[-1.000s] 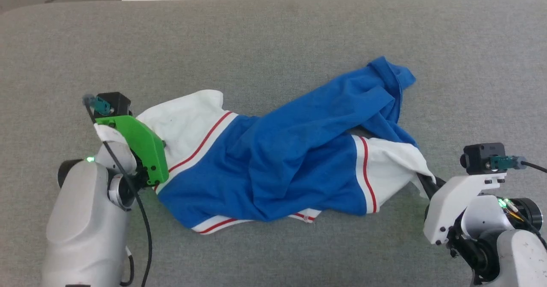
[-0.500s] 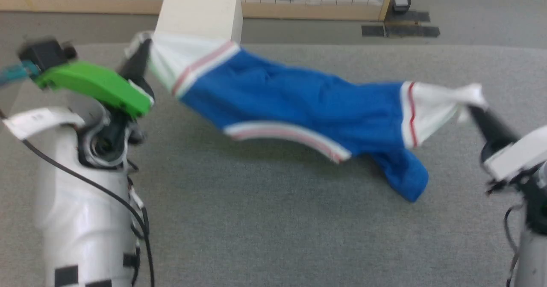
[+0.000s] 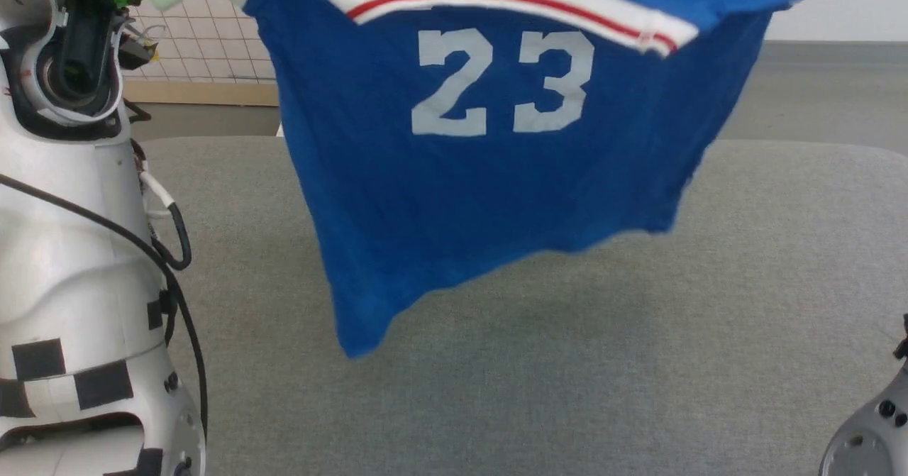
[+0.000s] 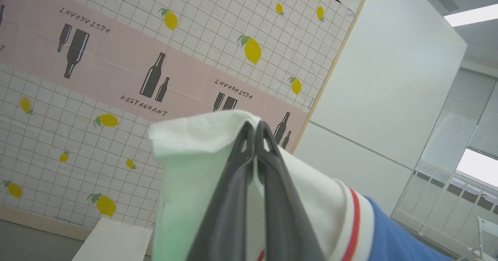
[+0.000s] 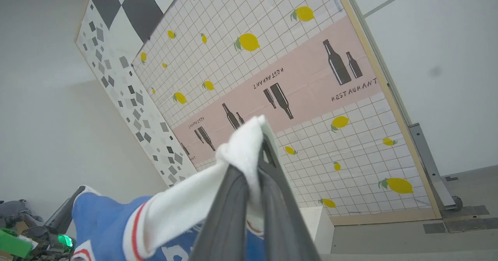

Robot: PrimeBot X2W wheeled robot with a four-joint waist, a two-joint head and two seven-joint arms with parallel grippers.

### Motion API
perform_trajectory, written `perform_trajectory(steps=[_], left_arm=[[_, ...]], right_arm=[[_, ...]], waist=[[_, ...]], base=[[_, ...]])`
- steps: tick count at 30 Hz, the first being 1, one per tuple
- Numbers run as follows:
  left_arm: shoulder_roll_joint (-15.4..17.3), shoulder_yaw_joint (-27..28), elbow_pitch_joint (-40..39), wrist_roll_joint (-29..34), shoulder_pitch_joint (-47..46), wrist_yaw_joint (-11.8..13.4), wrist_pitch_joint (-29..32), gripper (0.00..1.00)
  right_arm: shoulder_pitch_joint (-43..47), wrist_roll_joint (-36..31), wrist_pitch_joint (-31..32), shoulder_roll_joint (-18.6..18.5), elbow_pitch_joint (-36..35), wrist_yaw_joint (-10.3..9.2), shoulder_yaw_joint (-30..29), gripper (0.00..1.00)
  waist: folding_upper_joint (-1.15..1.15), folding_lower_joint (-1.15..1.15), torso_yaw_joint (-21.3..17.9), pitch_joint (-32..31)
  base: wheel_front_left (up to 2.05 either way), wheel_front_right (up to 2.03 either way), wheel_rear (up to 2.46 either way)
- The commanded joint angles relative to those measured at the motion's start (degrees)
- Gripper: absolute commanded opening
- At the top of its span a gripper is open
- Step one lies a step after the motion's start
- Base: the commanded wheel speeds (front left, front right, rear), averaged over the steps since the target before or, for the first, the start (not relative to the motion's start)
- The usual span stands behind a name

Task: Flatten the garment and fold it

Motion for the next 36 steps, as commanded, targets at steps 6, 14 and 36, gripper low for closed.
perform_trajectory(steps=[6,14,36], left_arm=[[2.97,-1.25,3.49,3.05,-0.48,1.94,2.42,0.0],[7.67,-3.68,8.6,7.96,-6.65,3.39,4.1,0.0],[9.92,-5.24,17.96,11.06,-22.97,1.45,-9.63,0.0]], right_arm=[[-4.47,-3.92,4.3,0.0,5.84,-0.08,-1.91,0.0],[-14.7,-10.63,3.33,0.01,14.31,-0.08,-0.14,0.0],[-39.81,-18.92,-22.96,0.01,38.64,-0.08,4.14,0.0]], waist=[[0.0,0.0,-0.46,2.88],[0.0,0.0,-2.23,14.4],[0.0,0.0,-1.58,31.96]], base=[[0.0,0.0,0.0],[0.0,0.0,0.0],[0.0,0.0,0.0]])
